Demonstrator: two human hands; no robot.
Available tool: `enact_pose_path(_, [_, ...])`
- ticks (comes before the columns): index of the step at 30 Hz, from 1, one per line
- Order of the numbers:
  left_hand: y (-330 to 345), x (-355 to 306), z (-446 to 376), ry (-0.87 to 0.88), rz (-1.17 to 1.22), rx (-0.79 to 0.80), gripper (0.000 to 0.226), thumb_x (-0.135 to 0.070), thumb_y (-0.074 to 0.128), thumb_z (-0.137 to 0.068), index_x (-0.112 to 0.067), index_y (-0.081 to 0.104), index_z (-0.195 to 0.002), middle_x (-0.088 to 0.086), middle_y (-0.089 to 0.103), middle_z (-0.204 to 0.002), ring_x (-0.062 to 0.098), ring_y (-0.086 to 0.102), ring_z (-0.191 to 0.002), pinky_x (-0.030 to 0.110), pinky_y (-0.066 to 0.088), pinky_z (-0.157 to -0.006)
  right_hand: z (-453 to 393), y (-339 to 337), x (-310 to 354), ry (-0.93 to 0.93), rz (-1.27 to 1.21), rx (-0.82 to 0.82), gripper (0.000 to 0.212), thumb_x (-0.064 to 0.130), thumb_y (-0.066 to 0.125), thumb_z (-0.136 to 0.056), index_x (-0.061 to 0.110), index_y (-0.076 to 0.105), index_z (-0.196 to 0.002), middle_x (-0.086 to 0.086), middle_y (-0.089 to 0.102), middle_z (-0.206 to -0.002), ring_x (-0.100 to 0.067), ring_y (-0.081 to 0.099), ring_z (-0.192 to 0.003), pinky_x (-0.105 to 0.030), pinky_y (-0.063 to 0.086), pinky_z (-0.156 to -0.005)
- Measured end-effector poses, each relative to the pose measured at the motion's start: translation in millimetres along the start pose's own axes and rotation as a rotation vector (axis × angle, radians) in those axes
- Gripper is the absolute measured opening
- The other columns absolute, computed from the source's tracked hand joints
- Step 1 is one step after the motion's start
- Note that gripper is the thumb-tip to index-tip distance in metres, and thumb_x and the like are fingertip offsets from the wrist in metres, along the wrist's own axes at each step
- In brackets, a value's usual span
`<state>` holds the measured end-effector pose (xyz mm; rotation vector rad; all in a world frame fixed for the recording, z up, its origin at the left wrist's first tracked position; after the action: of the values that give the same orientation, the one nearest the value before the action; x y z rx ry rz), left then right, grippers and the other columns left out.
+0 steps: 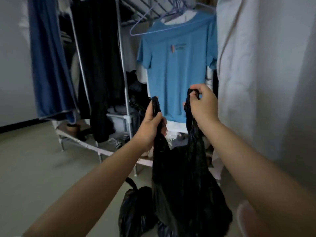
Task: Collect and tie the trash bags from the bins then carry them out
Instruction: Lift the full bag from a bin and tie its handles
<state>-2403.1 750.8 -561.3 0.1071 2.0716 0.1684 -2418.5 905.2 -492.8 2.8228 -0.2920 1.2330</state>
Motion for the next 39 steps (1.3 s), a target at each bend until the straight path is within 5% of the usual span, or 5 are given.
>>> enact_pose_path(9, [-176.0, 99.3, 100.6, -0.53, -0.264, -0.225, 0.029, 0.002, 0.041, -0.093, -0.013, 0.034, -0.069, 0.001, 0.023, -0.054, -0.001, 0.022, -0.021, 0.008, 0.016, -0.028, 147.8, 169.1, -137.3, 0.933, -0.389, 0.408, 0.042, 0.031, 0.034, -0.095, 0.006, 0.052, -0.065, -0.007, 0.048, -0.035, -0.019, 0.046, -0.031, -0.024, 0.041, -0.044])
enact_pose_path(19, [-359.0, 118.6, 205.9, -0.635, -0.416, -0.62, 0.027, -0.02, 0.039, -0.097, -0.022, 0.047, -0.072, 0.0, 0.049, -0.068, 0.008, 0.047, -0.06, 0.021, 0.036, -0.058, 257.7, 328.2, -175.5, 0.966, -0.015, 0.645, 0.033, 0.032, 0.044, -0.088, 0.018, 0.037, -0.059, 0.0, 0.032, -0.056, -0.013, 0.03, -0.038, -0.021, 0.023, -0.038])
enact_pose_path(27, [-386.5, 188.6, 262.1, -0.745, -0.533, -0.291, 0.059, -0.016, 0.068, -0.08, -0.018, 0.04, -0.132, -0.03, 0.043, -0.103, -0.011, 0.052, -0.092, 0.008, 0.046, -0.076, 322.7, 338.6, -254.4, 0.637, 0.329, 1.105, 0.071, 0.041, 0.07, -0.074, 0.006, 0.043, -0.129, -0.003, 0.023, -0.146, -0.024, 0.024, -0.138, -0.038, 0.025, -0.114])
enact_pose_path(33, [-340.8, 222.7, 247.4, -0.695, -0.551, -0.018, 0.064, -0.007, 0.074, -0.074, -0.043, 0.037, -0.113, -0.014, 0.043, -0.123, 0.004, 0.043, -0.113, 0.022, 0.035, -0.095, 335.1, 320.8, -292.5, 0.874, 0.274, 1.11, 0.025, 0.012, 0.067, -0.08, 0.007, 0.063, -0.104, -0.011, 0.063, -0.099, -0.022, 0.059, -0.084, -0.027, 0.045, -0.071])
enact_pose_path(39, [-355.5, 230.0, 234.5, -0.666, -0.75, -0.481, 0.023, -0.01, 0.06, -0.086, 0.002, 0.062, -0.105, 0.008, 0.062, -0.086, 0.014, 0.059, -0.081, 0.023, 0.045, -0.067, 321.2, 327.7, -306.1, 1.033, -0.139, 0.927, 0.014, 0.003, 0.055, -0.087, 0.01, 0.063, -0.095, -0.004, 0.064, -0.082, -0.017, 0.061, -0.073, -0.027, 0.046, -0.064])
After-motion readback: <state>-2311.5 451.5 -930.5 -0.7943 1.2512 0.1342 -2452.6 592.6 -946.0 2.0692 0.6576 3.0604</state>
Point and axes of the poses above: each hand's wrist, its own z-axis away from the middle knuckle, its own y-axis out of the palm, x = y × z, the point moved 8 cm from there along -z, towards the middle knuckle
